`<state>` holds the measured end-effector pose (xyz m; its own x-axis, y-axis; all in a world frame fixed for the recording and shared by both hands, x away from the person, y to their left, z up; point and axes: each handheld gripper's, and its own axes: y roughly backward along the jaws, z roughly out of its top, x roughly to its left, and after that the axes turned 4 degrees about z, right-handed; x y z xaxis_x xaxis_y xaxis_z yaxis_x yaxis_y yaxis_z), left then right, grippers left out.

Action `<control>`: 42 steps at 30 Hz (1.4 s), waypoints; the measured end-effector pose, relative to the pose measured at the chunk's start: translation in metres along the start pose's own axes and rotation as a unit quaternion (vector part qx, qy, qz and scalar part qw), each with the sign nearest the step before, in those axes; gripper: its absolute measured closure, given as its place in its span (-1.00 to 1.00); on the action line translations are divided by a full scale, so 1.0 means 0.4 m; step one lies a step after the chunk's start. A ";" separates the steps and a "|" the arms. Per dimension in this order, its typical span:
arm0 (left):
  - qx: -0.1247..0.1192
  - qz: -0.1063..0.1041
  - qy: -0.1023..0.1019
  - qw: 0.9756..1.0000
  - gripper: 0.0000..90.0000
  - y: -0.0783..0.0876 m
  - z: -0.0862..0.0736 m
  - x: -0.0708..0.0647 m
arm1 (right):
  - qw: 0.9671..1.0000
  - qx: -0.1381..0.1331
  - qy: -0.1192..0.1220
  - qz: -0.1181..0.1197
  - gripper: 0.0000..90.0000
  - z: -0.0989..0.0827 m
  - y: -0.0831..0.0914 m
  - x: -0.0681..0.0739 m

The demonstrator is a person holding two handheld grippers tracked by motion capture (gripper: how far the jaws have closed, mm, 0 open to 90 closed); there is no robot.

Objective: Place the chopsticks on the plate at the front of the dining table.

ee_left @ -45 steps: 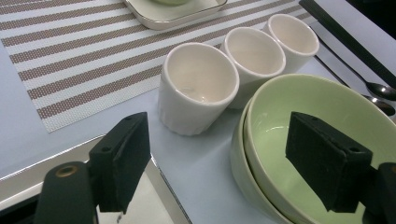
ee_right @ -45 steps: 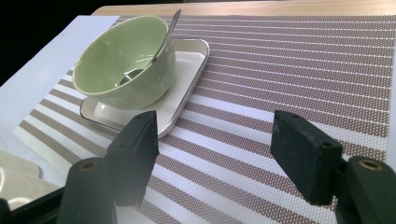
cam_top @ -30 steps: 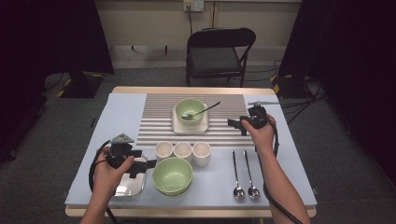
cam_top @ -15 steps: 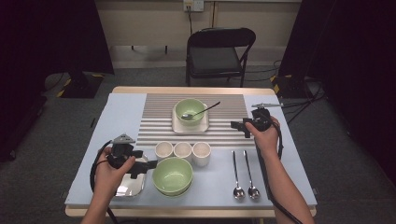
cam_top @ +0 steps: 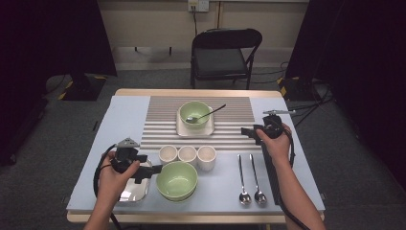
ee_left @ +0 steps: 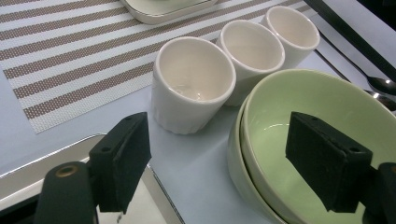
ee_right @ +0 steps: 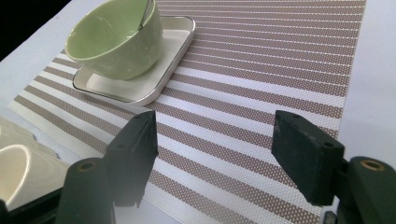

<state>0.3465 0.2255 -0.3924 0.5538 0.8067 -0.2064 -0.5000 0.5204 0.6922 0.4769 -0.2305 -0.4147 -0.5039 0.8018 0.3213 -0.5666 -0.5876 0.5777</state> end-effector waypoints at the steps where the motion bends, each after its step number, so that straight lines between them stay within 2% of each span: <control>1: 0.000 -0.002 0.001 1.000 -0.51 0.000 0.000 0.000 | 1.000 0.000 0.000 -0.001 -0.32 -0.001 0.000 -0.001; 13: -0.003 -0.001 0.004 1.000 -0.51 0.005 -0.001 0.002 | 1.000 0.011 0.011 -0.014 -0.32 -0.017 0.009 -0.014; 14: -0.001 0.001 -0.001 1.000 -0.51 0.007 -0.001 0.004 | 1.000 0.012 0.012 -0.015 -0.32 -0.018 0.010 -0.015; 21: -0.003 0.000 0.003 1.000 -0.51 0.006 -0.002 0.002 | 1.000 0.010 0.016 -0.017 -0.32 -0.021 0.016 -0.019; 24: 0.000 0.002 -0.002 1.000 -0.51 0.007 -0.002 0.005 | 1.000 0.012 0.016 -0.019 -0.32 -0.027 0.019 -0.023; 42: -0.002 0.004 0.002 1.000 -0.51 0.008 -0.004 0.007 | 0.999 0.016 0.000 -0.030 -0.31 -0.062 0.034 -0.056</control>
<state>0.3454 0.2298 -0.3919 0.5471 0.8117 -0.2045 -0.5068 0.5157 0.6908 0.4644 -0.2590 -0.4327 -0.4696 0.8354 0.2856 -0.5742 -0.5348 0.6200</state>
